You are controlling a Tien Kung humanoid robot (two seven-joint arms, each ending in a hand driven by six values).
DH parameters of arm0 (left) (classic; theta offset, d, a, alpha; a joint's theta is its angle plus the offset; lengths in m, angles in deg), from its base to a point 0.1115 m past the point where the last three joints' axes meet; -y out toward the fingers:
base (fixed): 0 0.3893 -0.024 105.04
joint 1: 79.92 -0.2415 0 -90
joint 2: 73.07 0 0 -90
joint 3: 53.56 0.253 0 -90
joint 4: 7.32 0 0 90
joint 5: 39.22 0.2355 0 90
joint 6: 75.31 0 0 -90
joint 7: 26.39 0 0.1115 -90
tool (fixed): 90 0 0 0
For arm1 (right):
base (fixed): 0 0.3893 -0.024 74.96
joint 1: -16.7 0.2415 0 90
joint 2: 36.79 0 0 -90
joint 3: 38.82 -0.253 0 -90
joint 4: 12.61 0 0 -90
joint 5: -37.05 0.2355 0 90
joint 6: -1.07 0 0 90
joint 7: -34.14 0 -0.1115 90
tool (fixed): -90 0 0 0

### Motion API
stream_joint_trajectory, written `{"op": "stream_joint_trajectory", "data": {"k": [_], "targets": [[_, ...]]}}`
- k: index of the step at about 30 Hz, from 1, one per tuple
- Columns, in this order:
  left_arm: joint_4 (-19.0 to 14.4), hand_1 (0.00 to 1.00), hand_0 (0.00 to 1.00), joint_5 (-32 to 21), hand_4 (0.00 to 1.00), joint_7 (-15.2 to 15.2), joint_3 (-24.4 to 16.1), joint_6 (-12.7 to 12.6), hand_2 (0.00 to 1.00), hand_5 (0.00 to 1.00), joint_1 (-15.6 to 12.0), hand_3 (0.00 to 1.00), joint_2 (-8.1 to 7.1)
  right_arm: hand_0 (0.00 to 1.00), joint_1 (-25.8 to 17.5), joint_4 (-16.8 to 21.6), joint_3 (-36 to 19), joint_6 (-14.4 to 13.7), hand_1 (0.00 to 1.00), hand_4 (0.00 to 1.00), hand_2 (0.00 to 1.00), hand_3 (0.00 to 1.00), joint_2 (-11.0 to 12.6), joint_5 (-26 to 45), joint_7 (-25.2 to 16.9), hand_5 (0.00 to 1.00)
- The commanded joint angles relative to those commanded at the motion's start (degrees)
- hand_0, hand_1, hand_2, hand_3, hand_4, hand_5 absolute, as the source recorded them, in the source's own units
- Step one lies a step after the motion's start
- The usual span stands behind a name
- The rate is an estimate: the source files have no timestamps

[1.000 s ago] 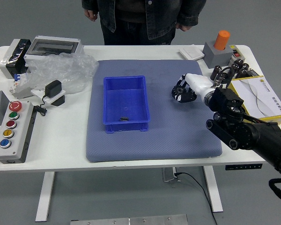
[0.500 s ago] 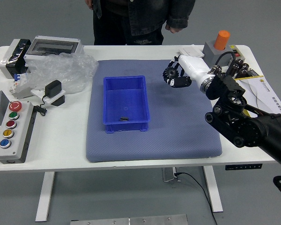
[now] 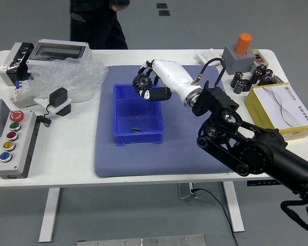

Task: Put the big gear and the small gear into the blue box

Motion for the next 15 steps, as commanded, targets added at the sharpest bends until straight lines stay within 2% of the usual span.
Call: {"op": "stream_joint_trajectory", "data": {"k": [3, 4, 9, 10, 15], "targets": [[0.0, 0.680, 0.730, 0.2, 0.429, 0.0, -0.1, 0.1, 0.699, 0.016, 0.0, 0.701, 0.06, 0.543, -0.5, -0.3, 0.0, 0.8, 0.431, 0.725, 0.446, 0.476, -0.9, 0.6, 0.6, 0.090], [0.0, 0.681, 0.730, 0.2, 0.428, 0.0, -0.1, 0.1, 0.699, 0.017, 0.0, 0.700, 0.06, 0.592, -0.6, -0.4, -0.1, 1.2, 0.515, 0.812, 0.641, 0.744, -1.2, 0.9, 0.8, 0.379], [0.0, 0.681, 0.730, 0.3, 0.428, -0.1, 0.0, 0.1, 0.699, 0.017, -0.2, 0.700, 0.02, 0.592, -1.2, -1.0, -0.6, 4.4, 0.515, 0.812, 0.641, 0.744, -2.0, 2.5, 2.3, 0.379], [0.0, 0.680, 0.730, 0.3, 0.433, -0.1, 0.0, 0.1, 0.701, 0.022, -0.2, 0.701, 0.03, 0.735, -1.3, -1.1, -0.7, 4.8, 0.670, 0.916, 0.862, 0.983, -2.1, 2.7, 2.6, 0.476], [0.0, 0.680, 0.730, 0.5, 0.433, -0.1, 0.0, 0.2, 0.701, 0.022, -0.2, 0.701, 0.08, 0.735, -1.4, -1.4, -1.0, 6.5, 0.670, 0.916, 0.862, 0.983, -2.1, 3.6, 3.6, 0.476]]}}
